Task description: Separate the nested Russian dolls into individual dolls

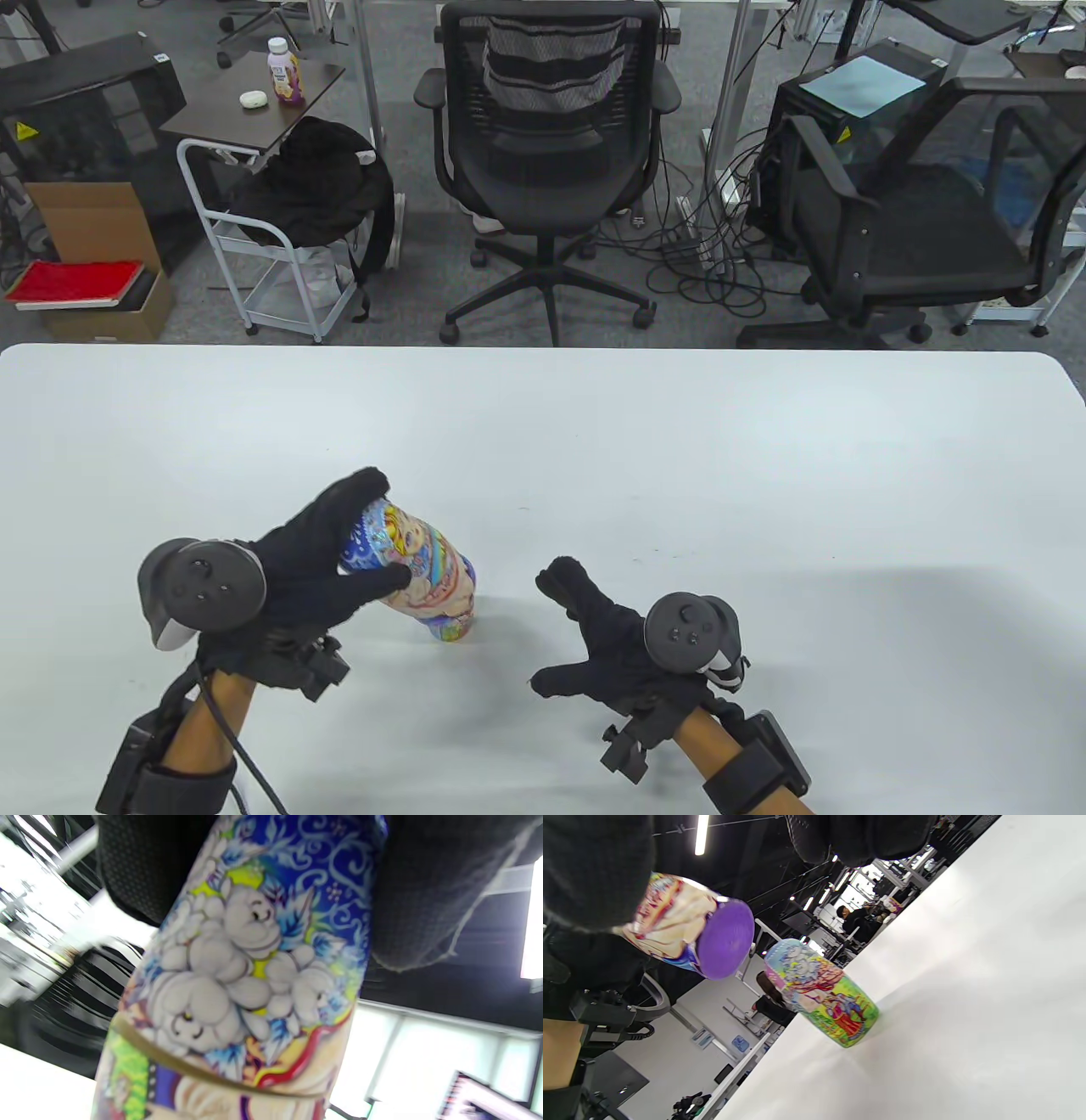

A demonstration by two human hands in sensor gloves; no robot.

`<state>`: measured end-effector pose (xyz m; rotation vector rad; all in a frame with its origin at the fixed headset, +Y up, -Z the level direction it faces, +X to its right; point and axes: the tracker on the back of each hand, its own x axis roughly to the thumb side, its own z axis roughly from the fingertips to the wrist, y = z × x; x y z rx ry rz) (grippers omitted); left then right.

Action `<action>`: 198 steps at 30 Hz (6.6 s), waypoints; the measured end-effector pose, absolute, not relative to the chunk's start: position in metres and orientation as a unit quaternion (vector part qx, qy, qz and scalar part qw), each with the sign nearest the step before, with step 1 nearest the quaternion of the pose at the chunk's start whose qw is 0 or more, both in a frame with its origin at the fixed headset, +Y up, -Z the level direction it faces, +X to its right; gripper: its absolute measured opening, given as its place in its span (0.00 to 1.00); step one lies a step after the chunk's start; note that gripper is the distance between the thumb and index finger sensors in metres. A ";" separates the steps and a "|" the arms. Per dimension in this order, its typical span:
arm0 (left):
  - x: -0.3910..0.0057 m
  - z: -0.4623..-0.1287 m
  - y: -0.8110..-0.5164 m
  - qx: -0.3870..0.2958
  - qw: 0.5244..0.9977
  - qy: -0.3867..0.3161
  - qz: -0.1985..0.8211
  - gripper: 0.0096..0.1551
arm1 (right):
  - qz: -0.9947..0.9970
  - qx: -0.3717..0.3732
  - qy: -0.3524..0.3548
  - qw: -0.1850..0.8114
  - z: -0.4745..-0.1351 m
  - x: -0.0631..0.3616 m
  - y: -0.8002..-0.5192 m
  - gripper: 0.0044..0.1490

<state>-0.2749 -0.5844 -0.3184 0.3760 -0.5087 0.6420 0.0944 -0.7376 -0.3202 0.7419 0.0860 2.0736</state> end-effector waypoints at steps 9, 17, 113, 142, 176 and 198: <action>-0.330 -0.369 -0.627 0.146 0.961 -0.104 0.210 0.55 | 0.867 0.282 0.081 0.403 -0.326 0.092 -0.752 0.70; -0.339 -0.402 -0.671 0.110 0.980 -0.064 0.153 0.55 | 0.871 0.275 0.072 0.400 -0.327 0.095 -0.750 0.69; -0.244 -0.322 -0.714 0.011 0.975 -0.186 0.117 0.46 | 0.843 0.319 0.063 0.428 -0.310 0.072 -0.752 0.61; -0.156 -0.285 -0.664 0.079 0.891 -0.389 0.221 0.51 | 0.852 0.328 0.069 0.403 -0.305 0.063 -0.753 0.61; -0.196 -0.317 -0.673 0.125 0.932 -0.274 0.199 0.40 | 0.861 0.320 0.068 0.389 -0.310 0.076 -0.739 0.61; -0.172 -0.333 -0.722 0.050 0.952 -0.277 0.116 0.41 | 0.861 0.325 0.064 0.387 -0.309 0.076 -0.739 0.60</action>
